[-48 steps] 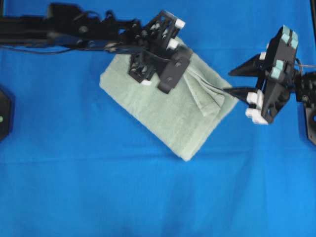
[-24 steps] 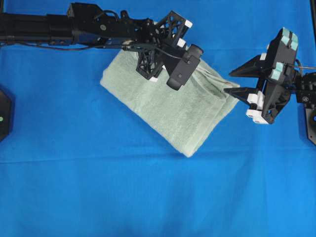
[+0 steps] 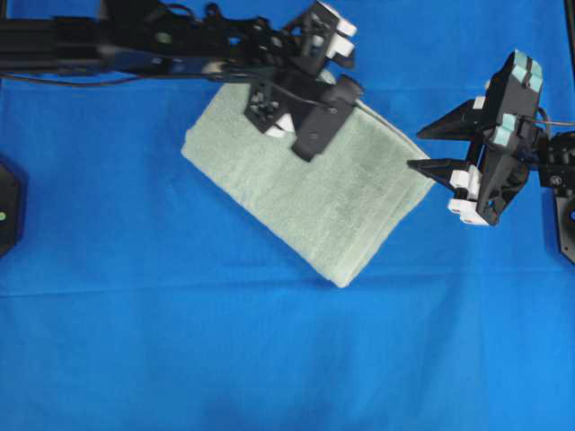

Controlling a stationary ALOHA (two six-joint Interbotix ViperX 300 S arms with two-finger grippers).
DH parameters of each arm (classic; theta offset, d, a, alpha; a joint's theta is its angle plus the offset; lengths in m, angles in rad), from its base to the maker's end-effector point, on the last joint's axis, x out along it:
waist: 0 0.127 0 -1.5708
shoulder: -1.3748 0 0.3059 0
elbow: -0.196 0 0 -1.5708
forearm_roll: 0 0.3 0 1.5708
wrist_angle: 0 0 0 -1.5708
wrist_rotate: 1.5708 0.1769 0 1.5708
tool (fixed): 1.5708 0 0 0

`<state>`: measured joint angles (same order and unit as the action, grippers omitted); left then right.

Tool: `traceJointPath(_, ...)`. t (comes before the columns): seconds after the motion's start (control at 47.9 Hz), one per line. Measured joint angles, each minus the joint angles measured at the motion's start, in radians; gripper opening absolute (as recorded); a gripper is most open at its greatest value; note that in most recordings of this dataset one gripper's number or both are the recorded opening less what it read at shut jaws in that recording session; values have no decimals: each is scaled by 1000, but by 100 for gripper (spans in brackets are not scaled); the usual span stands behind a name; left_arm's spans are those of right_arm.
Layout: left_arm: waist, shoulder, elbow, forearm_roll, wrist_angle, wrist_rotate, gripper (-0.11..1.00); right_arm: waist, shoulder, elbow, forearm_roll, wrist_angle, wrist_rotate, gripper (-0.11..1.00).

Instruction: Fold a bath towel.

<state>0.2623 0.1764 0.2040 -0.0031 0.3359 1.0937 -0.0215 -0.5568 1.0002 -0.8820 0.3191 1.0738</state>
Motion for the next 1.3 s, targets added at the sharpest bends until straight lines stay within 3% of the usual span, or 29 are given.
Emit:
traceJointPath(0.167, -20, -189, 141, -20, -67, -92, 71, 0, -23, 0, -29, -9, 2, 56)
traceJointPath(0.502, -176, -566, 446, -25, -350, -549, 70, 2, -103, -20, -193, -146, -2, 56)
traceJointPath(0.648, -202, -718, 552, -25, -403, -755, 70, 2, -196, -20, -233, -146, 0, 56)
traceJointPath(0.731, -212, -804, 604, -25, -405, -824, 70, 2, -270, -15, -236, -130, 0, 56)
traceJointPath(0.815, -227, -905, 658, -25, -396, -882, 70, 2, -347, 5, -238, -107, 0, 56)
traceJointPath(1.024, -238, -1149, 795, -23, -311, -954, 70, 2, -532, 95, -236, -2, 0, 56)
traceJointPath(1.296, -239, -1451, 973, -25, -143, -1029, 68, 2, -695, 245, -179, 35, 3, 52)
